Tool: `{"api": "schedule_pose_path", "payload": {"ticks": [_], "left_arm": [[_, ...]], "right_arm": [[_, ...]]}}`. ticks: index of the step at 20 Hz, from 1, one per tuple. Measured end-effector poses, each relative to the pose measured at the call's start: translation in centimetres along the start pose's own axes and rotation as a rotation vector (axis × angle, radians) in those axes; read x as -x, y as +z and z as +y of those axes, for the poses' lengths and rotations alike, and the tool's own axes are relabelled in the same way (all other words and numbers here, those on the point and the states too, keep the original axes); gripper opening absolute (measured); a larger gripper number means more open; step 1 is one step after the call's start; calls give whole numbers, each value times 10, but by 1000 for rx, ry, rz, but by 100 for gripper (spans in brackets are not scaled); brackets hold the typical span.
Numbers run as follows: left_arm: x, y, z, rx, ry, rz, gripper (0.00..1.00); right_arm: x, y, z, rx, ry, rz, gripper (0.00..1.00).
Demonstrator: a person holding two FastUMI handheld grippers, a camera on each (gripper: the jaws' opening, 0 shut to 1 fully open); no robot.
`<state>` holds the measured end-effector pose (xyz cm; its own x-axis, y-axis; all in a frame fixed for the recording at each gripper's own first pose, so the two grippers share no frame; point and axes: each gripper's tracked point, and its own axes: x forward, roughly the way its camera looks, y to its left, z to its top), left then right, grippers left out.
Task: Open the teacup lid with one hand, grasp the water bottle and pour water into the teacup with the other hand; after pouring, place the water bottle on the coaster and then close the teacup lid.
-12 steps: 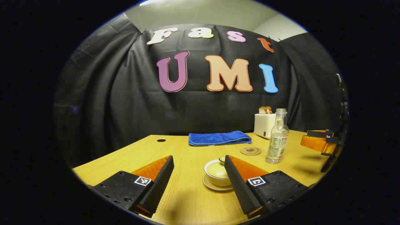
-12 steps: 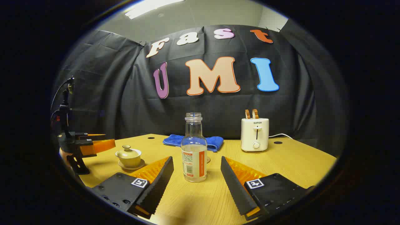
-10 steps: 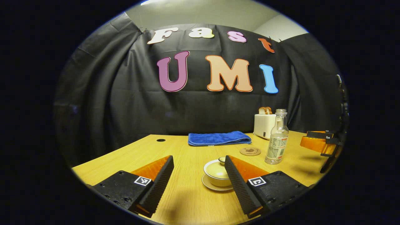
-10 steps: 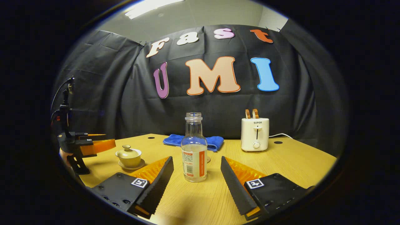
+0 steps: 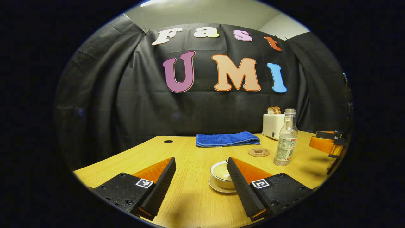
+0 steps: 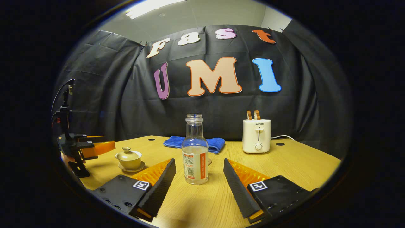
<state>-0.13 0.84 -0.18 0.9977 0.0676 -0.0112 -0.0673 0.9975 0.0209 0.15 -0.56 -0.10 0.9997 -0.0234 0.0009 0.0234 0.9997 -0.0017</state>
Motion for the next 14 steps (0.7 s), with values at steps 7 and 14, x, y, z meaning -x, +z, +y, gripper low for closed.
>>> {"api": "schedule_pose_path", "payload": {"ticks": [7,14], "left_arm": [[-1,3,-8,15,-46,-12,96],[-5,2,-25,15,-134,-12,96]], "right_arm": [[-1,-1,-4,2,-33,-4,98],[-3,-1,-3,1,-20,-5,98]]}}
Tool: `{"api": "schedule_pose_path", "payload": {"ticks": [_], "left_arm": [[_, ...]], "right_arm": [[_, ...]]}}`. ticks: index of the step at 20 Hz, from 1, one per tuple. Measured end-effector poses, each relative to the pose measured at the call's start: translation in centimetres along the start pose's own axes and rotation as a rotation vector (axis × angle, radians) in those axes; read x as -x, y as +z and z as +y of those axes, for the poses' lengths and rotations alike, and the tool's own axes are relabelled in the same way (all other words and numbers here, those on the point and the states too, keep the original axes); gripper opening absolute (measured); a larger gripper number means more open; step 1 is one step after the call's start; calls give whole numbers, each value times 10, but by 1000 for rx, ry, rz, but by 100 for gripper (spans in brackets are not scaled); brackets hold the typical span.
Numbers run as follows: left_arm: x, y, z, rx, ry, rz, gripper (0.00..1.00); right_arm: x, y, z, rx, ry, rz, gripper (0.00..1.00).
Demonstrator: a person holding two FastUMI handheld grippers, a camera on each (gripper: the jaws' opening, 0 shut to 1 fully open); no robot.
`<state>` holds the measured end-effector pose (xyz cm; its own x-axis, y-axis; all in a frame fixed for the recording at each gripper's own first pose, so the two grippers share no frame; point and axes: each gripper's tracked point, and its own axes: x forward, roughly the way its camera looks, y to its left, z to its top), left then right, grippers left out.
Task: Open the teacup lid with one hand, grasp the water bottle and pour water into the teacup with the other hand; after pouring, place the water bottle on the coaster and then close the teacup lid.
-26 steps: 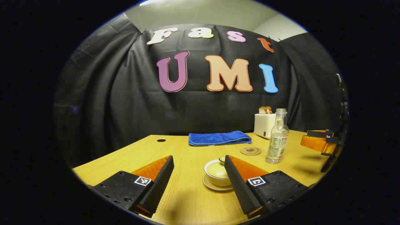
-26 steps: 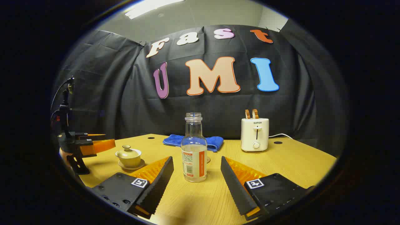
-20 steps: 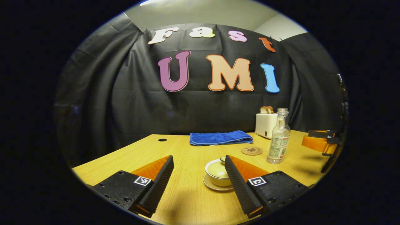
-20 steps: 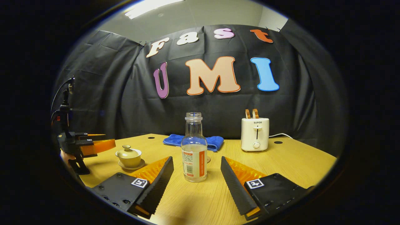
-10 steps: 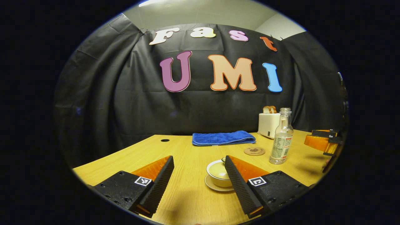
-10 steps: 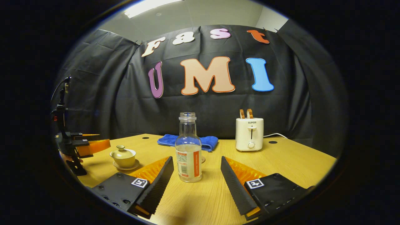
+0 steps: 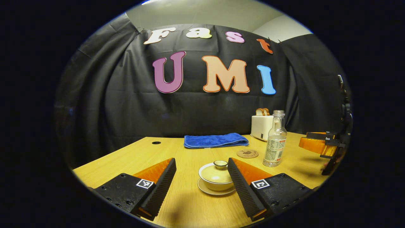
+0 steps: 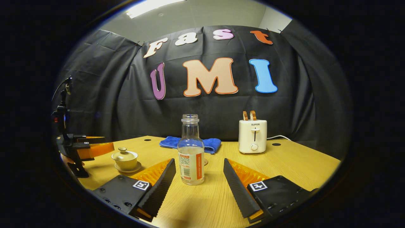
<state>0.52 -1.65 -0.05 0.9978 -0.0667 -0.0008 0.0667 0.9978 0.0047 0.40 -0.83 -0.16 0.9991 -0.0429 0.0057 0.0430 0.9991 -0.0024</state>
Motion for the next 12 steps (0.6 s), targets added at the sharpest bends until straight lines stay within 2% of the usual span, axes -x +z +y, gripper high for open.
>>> {"api": "schedule_pose_path", "payload": {"ticks": [1,2,9,12], "left_arm": [[-1,1,-2,1,-9,0,96],[-4,0,-5,1,-19,0,96],[-27,-1,-19,-2,-80,16,96],[-35,-11,-25,-7,-110,63,95]], "right_arm": [[0,-1,1,0,5,0,100],[0,0,2,-1,10,0,98],[1,0,5,-1,31,0,98],[1,0,6,-2,34,1,97]]}}
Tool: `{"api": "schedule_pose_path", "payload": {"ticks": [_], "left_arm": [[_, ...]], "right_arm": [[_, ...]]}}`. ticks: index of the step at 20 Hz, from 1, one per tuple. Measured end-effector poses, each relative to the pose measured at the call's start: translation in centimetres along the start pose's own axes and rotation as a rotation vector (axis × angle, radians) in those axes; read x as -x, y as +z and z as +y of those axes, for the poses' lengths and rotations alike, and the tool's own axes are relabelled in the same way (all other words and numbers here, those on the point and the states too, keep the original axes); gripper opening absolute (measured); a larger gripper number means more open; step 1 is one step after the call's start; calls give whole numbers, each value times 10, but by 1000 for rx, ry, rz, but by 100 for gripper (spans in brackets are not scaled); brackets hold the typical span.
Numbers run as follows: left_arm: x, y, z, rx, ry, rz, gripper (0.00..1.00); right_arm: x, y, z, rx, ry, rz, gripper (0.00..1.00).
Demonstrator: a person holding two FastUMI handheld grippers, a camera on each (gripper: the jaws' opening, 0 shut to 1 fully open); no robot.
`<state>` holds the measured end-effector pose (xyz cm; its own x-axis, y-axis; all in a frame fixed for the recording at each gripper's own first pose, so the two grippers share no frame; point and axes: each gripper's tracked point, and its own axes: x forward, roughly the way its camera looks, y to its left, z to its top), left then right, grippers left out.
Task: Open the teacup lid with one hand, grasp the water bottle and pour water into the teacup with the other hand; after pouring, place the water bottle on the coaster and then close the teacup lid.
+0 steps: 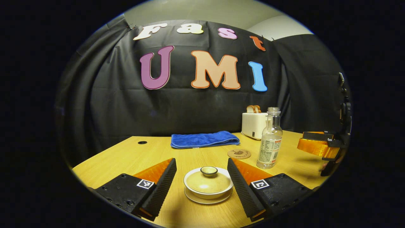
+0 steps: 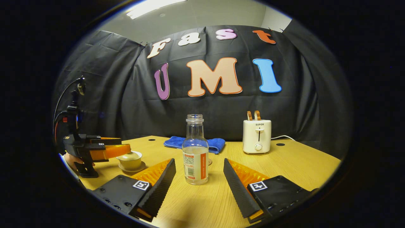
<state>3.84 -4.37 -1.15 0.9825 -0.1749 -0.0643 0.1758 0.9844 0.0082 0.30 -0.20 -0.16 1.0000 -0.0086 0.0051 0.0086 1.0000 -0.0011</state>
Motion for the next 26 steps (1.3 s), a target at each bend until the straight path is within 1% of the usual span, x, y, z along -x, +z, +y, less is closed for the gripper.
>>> {"api": "schedule_pose_path", "payload": {"ticks": [1,2,5,8,10,13,14,15,17,18,19,20,21,22,23,24,26], "left_arm": [[-1,-2,0,-1,-10,20,94],[-1,-4,-2,-2,-25,35,90],[-7,-8,-6,-6,-39,62,89],[-11,-10,-8,-14,-46,80,79],[-12,-12,-7,-18,-47,91,75],[-16,-14,-7,-25,-42,109,73],[-20,-13,-7,-28,-45,106,64],[-20,-15,-8,-31,-47,112,58],[-22,-16,-6,-40,-40,120,55],[-23,-16,-6,-42,-37,121,51],[-24,-15,-5,-45,-36,117,49],[-24,-14,-5,-46,-37,112,45],[-24,-14,-6,-49,-40,111,41],[-24,-14,-6,-51,-39,109,35],[-25,-13,-5,-53,-35,104,33],[-24,-14,-6,-53,-40,104,28],[-24,-12,-5,-49,-35,96,28]], "right_arm": [[0,-1,0,0,1,0,97],[0,0,0,0,2,0,97],[0,-1,1,0,5,0,97],[0,-1,1,0,7,0,98],[0,0,2,0,7,0,98],[0,-1,1,0,7,0,97],[0,0,1,0,8,0,97],[1,-1,2,0,11,0,97],[1,-1,2,0,13,1,97],[1,0,2,0,13,0,97],[0,-1,2,0,13,0,100],[1,-1,2,0,14,0,100],[0,-1,3,0,16,0,97],[0,0,3,0,17,0,97],[0,-1,3,0,18,0,97],[1,-1,3,0,18,0,98],[0,0,3,0,18,0,97]]}}
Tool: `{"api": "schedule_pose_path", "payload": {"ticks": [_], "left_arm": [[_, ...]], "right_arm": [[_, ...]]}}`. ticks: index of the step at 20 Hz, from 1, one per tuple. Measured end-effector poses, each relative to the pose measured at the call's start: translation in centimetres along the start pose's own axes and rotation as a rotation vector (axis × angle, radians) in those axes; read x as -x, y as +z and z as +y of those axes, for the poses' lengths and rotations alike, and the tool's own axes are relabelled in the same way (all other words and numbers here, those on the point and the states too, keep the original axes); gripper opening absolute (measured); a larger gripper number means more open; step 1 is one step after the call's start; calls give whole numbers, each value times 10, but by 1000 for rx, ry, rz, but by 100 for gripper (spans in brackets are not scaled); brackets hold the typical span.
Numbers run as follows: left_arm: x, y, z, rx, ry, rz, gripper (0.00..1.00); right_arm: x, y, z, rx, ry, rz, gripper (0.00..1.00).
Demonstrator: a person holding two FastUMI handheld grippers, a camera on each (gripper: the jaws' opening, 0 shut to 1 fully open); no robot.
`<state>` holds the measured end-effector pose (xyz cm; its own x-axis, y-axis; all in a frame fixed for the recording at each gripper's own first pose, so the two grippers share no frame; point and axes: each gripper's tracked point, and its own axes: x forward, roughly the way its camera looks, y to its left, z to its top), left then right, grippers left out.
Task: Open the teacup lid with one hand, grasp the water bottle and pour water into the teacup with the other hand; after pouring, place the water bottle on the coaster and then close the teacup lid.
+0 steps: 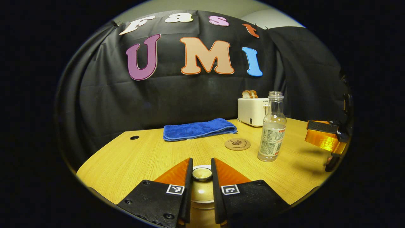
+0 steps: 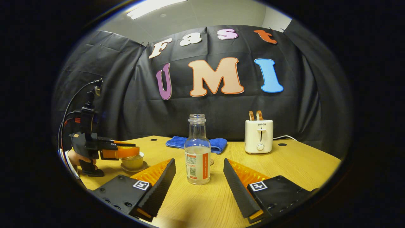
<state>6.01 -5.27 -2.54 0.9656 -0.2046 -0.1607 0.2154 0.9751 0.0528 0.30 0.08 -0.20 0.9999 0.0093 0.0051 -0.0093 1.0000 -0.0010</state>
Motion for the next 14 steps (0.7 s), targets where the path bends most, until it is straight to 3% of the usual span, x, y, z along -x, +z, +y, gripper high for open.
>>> {"api": "schedule_pose_path", "payload": {"ticks": [7,14], "left_arm": [[8,13,7,51,18,-94,27],[24,16,21,48,69,-138,27]], "right_arm": [[0,0,0,0,0,0,98],[-2,-3,11,-4,71,10,98]]}}
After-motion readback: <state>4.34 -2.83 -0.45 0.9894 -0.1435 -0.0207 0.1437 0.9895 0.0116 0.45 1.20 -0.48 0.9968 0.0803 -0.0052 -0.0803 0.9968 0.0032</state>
